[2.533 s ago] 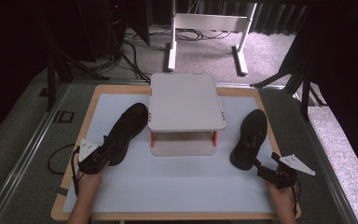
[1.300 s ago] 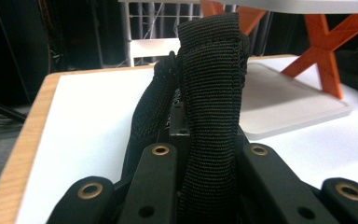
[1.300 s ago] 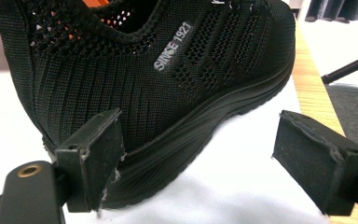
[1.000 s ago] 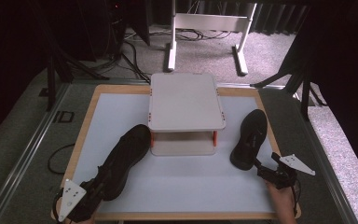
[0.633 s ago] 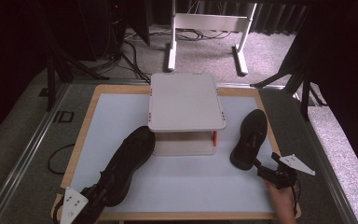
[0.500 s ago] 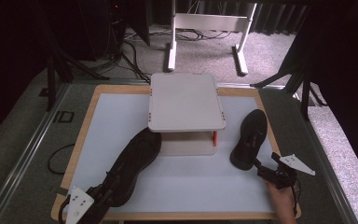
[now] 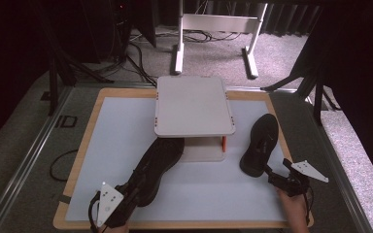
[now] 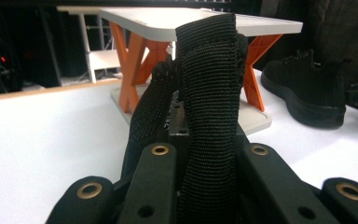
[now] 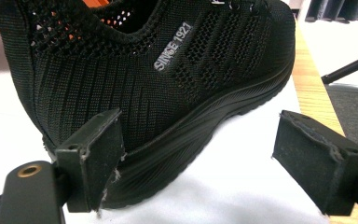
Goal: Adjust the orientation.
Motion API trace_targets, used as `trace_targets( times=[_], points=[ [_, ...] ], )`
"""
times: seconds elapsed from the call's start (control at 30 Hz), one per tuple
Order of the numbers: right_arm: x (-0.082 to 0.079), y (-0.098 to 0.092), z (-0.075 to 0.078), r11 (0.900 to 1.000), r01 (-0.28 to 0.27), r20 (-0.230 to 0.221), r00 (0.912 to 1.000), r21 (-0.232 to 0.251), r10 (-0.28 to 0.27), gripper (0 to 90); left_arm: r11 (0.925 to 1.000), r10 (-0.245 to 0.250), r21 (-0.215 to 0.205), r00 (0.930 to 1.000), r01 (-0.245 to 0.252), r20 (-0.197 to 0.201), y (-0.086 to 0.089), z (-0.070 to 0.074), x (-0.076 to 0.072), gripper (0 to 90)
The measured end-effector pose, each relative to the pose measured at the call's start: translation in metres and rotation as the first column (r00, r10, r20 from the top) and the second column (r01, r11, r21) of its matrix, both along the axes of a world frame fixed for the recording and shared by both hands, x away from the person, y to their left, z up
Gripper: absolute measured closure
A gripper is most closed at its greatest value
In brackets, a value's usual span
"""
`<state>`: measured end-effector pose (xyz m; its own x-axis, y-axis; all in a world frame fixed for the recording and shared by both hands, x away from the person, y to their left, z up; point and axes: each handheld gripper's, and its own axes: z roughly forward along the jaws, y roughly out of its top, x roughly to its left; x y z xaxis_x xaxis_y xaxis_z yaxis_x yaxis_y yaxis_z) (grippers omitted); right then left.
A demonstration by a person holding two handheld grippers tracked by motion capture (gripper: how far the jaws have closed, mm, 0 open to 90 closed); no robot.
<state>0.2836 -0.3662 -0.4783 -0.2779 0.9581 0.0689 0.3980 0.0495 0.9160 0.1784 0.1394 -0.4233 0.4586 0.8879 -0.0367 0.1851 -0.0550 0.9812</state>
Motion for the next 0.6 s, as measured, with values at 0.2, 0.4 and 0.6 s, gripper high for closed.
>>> trace_targets(
  times=[0.2, 0.4, 0.6],
  points=[
    [0.000, 0.000, 0.000, 1.000, 0.000, -0.001, 1.0000, 0.001, 0.000, 15.2, 0.9999, 0.014, -0.005, 0.9998, -0.014, 0.011, -0.018, -0.003, 0.015, 81.0],
    [0.000, 0.000, 0.000, 1.000, 0.000, 0.001, 1.0000, 0.000, 0.000, 15.2, 0.9984, 0.056, -0.008, 0.9981, -0.056, 0.026, -0.033, -0.005, 0.030, 81.0],
    [0.000, 0.000, 0.000, 1.000, -0.001, 0.001, 1.0000, 0.001, 0.001, 15.2, 0.9970, 0.075, -0.017, 0.9972, -0.075, -0.001, -0.048, -0.012, 0.039, 81.0]
  ],
)
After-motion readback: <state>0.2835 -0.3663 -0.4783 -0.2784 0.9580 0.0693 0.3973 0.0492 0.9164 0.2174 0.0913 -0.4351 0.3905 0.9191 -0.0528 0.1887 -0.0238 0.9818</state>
